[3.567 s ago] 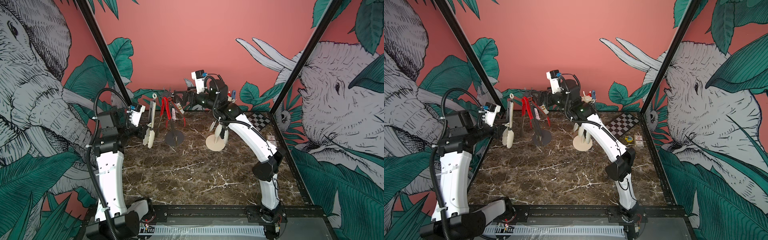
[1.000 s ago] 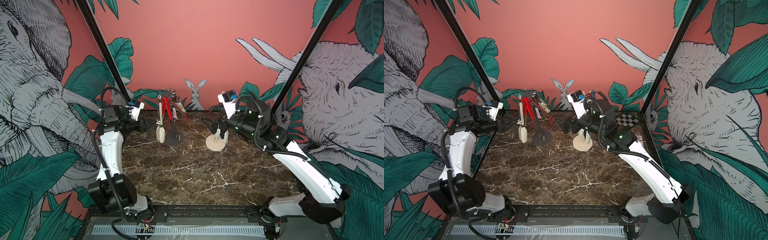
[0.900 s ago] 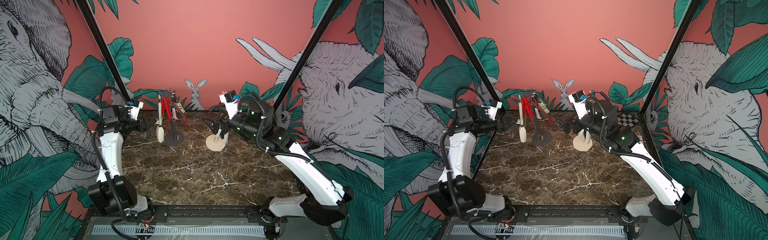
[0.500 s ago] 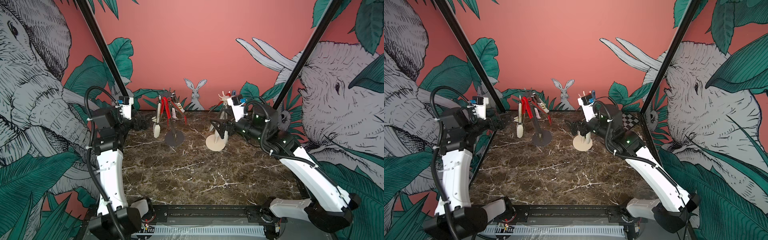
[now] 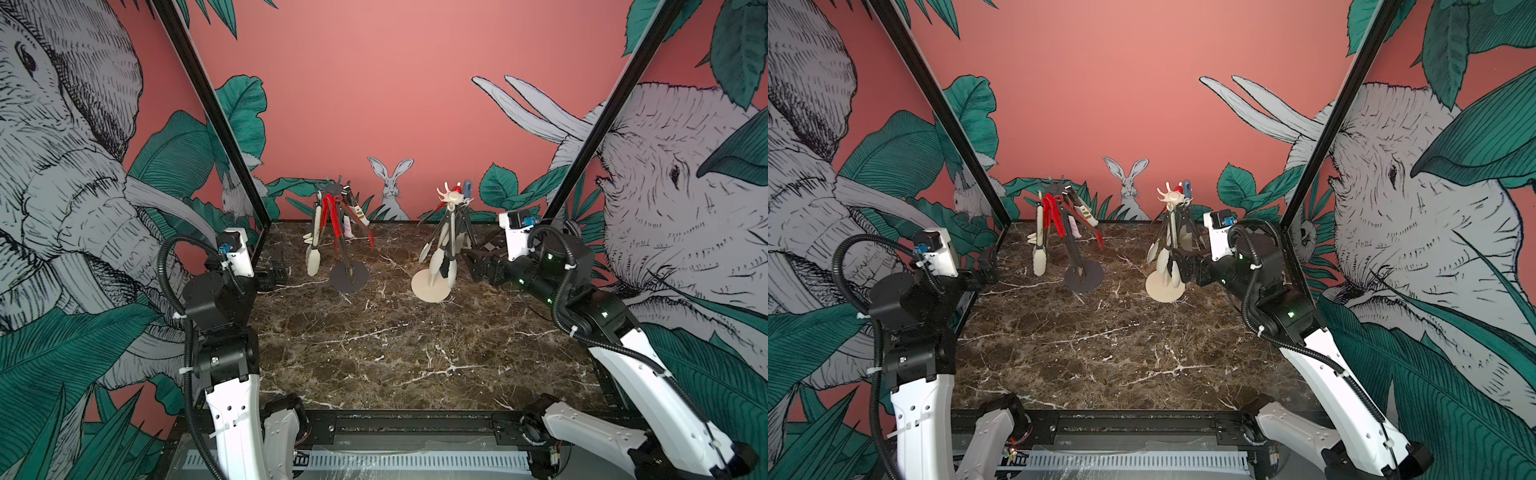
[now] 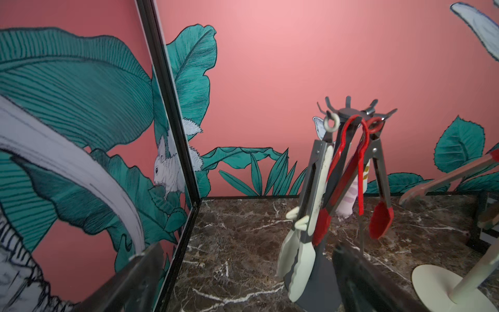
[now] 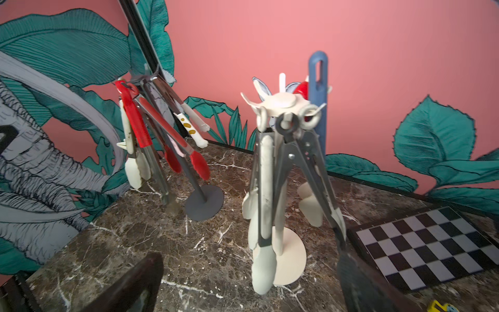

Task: Hang food tongs on kitchen utensil racks
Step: Reset both arms

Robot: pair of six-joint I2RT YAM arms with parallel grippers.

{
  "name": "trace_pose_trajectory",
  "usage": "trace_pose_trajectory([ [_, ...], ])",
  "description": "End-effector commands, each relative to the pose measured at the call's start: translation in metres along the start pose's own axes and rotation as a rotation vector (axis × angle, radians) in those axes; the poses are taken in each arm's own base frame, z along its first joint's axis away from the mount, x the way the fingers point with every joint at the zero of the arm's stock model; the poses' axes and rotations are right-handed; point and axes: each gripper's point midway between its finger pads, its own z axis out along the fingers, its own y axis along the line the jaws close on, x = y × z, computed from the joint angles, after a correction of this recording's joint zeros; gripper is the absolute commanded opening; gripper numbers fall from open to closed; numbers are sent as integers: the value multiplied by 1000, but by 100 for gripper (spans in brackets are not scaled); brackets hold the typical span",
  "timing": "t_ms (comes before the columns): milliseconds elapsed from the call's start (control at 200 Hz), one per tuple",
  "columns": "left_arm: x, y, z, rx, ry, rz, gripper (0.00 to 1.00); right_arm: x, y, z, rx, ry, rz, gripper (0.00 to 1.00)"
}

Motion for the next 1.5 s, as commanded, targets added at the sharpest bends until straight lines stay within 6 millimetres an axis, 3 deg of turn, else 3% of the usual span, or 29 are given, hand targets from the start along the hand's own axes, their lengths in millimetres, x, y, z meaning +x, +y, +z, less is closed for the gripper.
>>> trace_pose_trajectory([
  [0, 17, 7, -8, -57, 4, -6, 100, 27, -29, -4, 129, 55, 29, 99],
  [245, 91, 7, -7, -84, 105, -88, 99, 103, -106, 0, 362, 214, 141, 99],
  [355, 122, 18, -4, -156, 127, -155, 100, 138, -147, -3, 509, 252, 194, 99],
  [430, 141, 26, -1, -206, 138, -212, 99, 151, -172, -11, 624, 202, 229, 99],
  [515, 162, 31, 5, -241, 182, -243, 99, 162, -187, -13, 674, 138, 227, 99],
  [605, 182, 31, 13, -267, 226, -229, 99, 179, -199, -11, 727, 174, 192, 99],
  [785, 201, 13, 29, -243, 174, -129, 100, 210, -215, -5, 795, 209, 128, 99],
  [1130, 249, -15, 68, -87, 167, -133, 100, 249, -220, 12, 766, 163, -4, 99],
  [1335, 263, -18, 87, -65, 166, -105, 99, 264, -227, 24, 767, 128, 0, 99],
  [1495, 271, -26, 105, -13, 172, -70, 99, 257, -237, 46, 756, 125, -43, 99],
])
